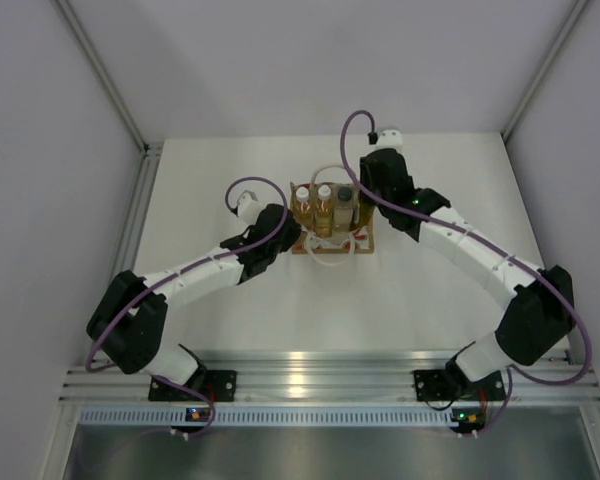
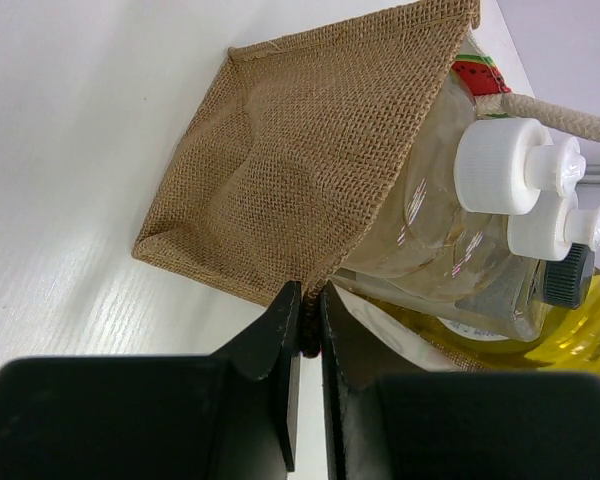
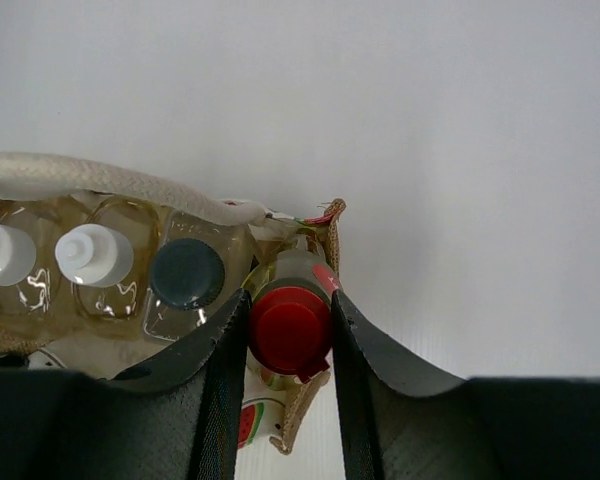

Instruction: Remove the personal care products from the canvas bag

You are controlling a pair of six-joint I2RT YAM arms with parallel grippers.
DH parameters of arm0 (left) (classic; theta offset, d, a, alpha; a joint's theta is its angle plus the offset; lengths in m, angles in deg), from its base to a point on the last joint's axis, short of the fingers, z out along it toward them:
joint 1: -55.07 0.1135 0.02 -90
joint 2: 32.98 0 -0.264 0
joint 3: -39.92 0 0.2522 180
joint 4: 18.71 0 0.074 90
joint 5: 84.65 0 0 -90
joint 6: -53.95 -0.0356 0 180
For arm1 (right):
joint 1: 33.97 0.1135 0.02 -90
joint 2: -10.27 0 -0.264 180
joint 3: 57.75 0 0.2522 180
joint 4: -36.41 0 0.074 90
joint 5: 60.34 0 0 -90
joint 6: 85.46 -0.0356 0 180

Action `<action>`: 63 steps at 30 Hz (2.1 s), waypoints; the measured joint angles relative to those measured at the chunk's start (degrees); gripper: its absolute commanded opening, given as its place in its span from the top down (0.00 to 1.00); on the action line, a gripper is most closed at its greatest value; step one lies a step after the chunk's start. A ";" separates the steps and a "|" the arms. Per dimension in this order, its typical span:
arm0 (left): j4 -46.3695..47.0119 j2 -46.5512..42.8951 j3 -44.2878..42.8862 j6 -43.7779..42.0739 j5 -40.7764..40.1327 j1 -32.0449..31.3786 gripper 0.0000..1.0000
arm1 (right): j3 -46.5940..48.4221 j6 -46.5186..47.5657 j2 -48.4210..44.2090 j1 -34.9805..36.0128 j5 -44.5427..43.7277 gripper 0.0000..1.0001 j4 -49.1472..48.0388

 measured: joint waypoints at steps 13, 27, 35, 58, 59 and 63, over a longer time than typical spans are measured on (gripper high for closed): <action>0.00 0.02 0.00 0.17 0.07 0.00 1.00 | 6.84 1.75 -7.58 0.02 0.50 1.00 6.99; -0.02 0.20 0.00 0.11 0.74 0.00 1.00 | 11.50 4.90 -18.99 0.04 -4.55 1.00 12.74; -0.02 0.20 0.00 -0.17 0.87 0.00 1.00 | -5.40 3.63 -31.12 0.02 -2.45 1.00 12.41; -0.04 0.15 -0.11 -2.29 1.07 0.00 1.00 | -39.01 7.98 -42.62 32.63 4.07 1.00 -8.11; -0.04 0.15 -0.11 -2.29 1.11 0.00 1.00 | -39.06 7.98 -41.70 33.18 4.02 1.00 -9.09; -0.04 0.15 -0.11 -2.34 1.27 0.00 1.00 | -39.08 7.96 -39.39 33.59 2.71 0.97 -10.93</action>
